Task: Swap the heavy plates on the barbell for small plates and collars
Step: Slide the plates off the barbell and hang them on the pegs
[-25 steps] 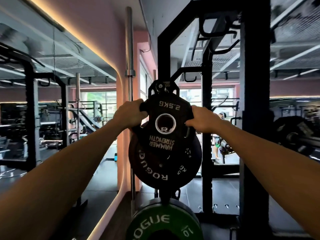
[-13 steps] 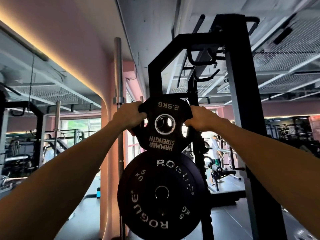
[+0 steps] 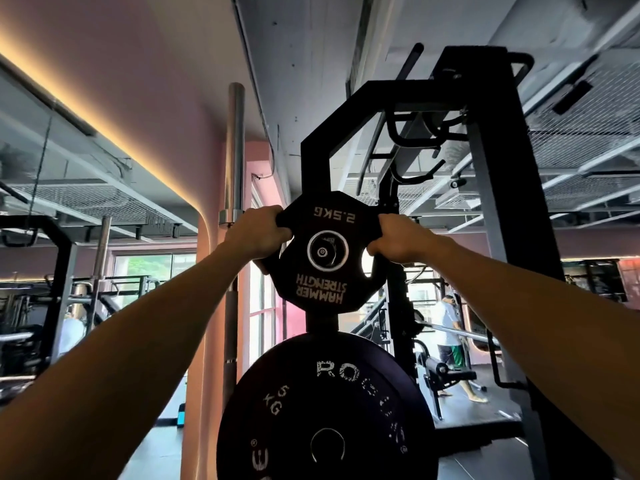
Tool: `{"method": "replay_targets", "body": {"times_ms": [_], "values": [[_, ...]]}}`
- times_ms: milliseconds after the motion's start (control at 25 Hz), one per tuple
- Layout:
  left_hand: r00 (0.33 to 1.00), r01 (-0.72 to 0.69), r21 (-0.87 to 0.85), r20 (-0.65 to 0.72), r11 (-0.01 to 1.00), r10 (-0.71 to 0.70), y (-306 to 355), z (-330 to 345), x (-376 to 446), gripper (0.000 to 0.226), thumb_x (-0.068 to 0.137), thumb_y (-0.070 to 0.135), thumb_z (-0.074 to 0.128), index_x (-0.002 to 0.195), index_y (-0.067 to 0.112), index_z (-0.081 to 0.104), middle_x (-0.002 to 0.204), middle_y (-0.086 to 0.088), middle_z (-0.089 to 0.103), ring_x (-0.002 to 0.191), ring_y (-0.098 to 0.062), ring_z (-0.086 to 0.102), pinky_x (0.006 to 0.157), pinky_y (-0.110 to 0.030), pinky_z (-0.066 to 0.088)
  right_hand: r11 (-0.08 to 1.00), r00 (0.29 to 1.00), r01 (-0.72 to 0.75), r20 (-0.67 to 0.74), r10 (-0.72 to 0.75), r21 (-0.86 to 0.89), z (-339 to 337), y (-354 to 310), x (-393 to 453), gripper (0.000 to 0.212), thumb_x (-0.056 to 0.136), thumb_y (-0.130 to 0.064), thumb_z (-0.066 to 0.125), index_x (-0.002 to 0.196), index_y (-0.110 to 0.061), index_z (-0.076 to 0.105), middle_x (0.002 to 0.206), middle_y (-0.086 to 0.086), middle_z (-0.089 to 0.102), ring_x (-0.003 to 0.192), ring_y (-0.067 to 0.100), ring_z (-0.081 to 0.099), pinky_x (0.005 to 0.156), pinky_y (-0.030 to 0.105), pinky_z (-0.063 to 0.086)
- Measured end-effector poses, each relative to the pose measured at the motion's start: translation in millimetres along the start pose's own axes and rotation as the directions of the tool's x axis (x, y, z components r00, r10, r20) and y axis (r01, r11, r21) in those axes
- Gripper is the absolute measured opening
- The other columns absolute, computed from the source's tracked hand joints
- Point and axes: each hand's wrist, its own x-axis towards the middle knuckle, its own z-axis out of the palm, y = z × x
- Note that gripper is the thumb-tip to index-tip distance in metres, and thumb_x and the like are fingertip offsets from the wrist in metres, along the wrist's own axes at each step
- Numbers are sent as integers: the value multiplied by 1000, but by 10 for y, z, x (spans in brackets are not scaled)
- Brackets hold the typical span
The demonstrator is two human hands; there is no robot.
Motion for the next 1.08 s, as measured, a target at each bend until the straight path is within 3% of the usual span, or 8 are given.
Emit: {"method": "replay_targets", "body": {"times_ms": [80, 160, 240, 360, 560, 760, 960, 1080], "values": [[1000, -5, -14, -8, 1000, 5, -127, 116, 80, 28, 89, 25, 58, 110, 8, 59, 99, -14, 66, 98, -32, 59, 88, -38, 43, 1000, 1000, -3, 4, 3, 2, 115, 21, 146, 17, 76, -20, 68, 76, -22, 52, 89, 9, 65, 87, 32, 66, 78, 43, 56], [999, -34, -4, 7, 999, 34, -238, 268, 167, 30, 91, 25, 56, 115, 7, 54, 100, -16, 65, 94, -34, 59, 80, -37, 44, 1000, 1000, -15, 23, 15, -21, 239, 68, 295, 18, 81, -19, 65, 96, -16, 56, 99, 13, 65, 93, 34, 65, 80, 41, 54], [996, -57, -40, 59, 998, 59, -329, 425, 250, 29, 94, 25, 53, 115, 8, 44, 93, -15, 62, 84, -35, 63, 65, -35, 45, 999, 997, -42, 59, 44, -29, 366, 139, 409, 41, 90, -19, 58, 125, -4, 43, 106, 13, 61, 100, 34, 60, 79, 34, 47], [991, -115, -64, 58, 991, 118, -446, 662, 320, 27, 97, 31, 45, 104, 18, 23, 74, -8, 59, 63, -34, 64, 54, -37, 48, 995, 992, -91, 83, 94, -37, 595, 261, 516, 47, 98, -23, 45, 130, -1, 19, 86, 11, 55, 87, 31, 55, 75, 34, 40], [987, -121, 276, -71, 954, 146, -644, 1084, 468, 44, 98, 48, 33, 124, 12, 28, 102, -12, 53, 73, -32, 60, 58, -35, 37, 969, 982, -189, -17, 188, -156, 967, 423, 731, 47, 97, -33, 41, 129, -8, 18, 127, 21, 46, 111, 38, 53, 87, 42, 41], [965, -216, 637, 26, 740, 260, -831, 1428, 599, 51, 97, 41, 46, 138, 15, 28, 120, -13, 40, 76, -26, 53, 47, -30, 32, 952, 977, -214, -44, 209, -217, 1244, 579, 990, 46, 96, -31, 38, 132, -9, 22, 132, 18, 35, 116, 40, 50, 91, 45, 39], [990, -111, 347, -43, 931, 134, -825, 1589, 737, 40, 100, 39, 40, 120, 15, 15, 77, -2, 51, 60, -24, 57, 54, -32, 40, 938, 976, -218, -30, 218, -269, 1419, 711, 1187, 50, 94, -27, 41, 134, -6, 21, 125, 18, 39, 110, 40, 52, 88, 46, 40], [992, -99, 361, -42, 927, 122, -809, 1593, 712, 36, 101, 36, 40, 116, 17, 13, 83, -4, 53, 69, -29, 63, 58, -36, 42, 935, 975, -218, -15, 222, -279, 1423, 684, 1195, 50, 91, -23, 43, 136, -5, 27, 126, 17, 40, 109, 40, 51, 79, 45, 38]]}}
